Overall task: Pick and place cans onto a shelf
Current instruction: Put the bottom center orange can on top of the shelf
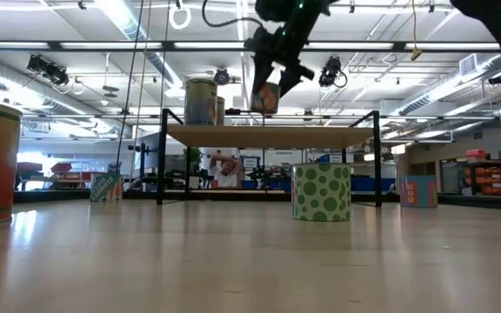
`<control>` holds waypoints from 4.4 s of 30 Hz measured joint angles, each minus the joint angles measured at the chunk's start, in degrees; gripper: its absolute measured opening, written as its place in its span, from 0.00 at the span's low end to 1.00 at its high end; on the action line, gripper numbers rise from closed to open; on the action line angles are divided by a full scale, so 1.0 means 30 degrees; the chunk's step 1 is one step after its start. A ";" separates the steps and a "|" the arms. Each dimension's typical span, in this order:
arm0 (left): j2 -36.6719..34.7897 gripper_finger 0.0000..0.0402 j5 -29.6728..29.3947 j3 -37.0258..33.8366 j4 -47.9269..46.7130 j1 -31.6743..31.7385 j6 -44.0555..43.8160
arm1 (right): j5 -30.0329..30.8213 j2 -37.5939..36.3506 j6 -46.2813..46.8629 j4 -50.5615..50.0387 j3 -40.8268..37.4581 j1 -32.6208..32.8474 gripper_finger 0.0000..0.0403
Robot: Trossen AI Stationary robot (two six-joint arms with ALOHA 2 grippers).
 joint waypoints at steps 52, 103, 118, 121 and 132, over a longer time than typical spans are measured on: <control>0.0000 0.95 0.0198 0.0000 0.3295 0.1102 0.1135 | 0.3656 0.0886 -0.7658 0.1636 -0.0641 -0.1416 0.86; -0.0447 0.95 0.9985 0.0000 0.1916 -0.2013 -0.0757 | -0.3188 -0.1839 -0.5017 -0.7570 -0.0628 1.0369 0.86; 0.1646 0.95 0.8460 0.0000 -0.6004 -0.9301 -1.0941 | -0.3594 0.2305 -0.6858 -0.6561 -0.3901 1.2778 0.99; 0.1964 0.95 0.8147 0.0000 -0.6376 -1.0407 -1.2123 | -0.3661 0.2878 -0.7150 -0.5944 -0.4383 1.2235 0.97; 0.2468 0.95 0.6119 0.0000 -0.6437 -1.2355 -1.4638 | -0.2893 0.3038 -0.8584 -0.3278 -0.6087 1.1545 0.97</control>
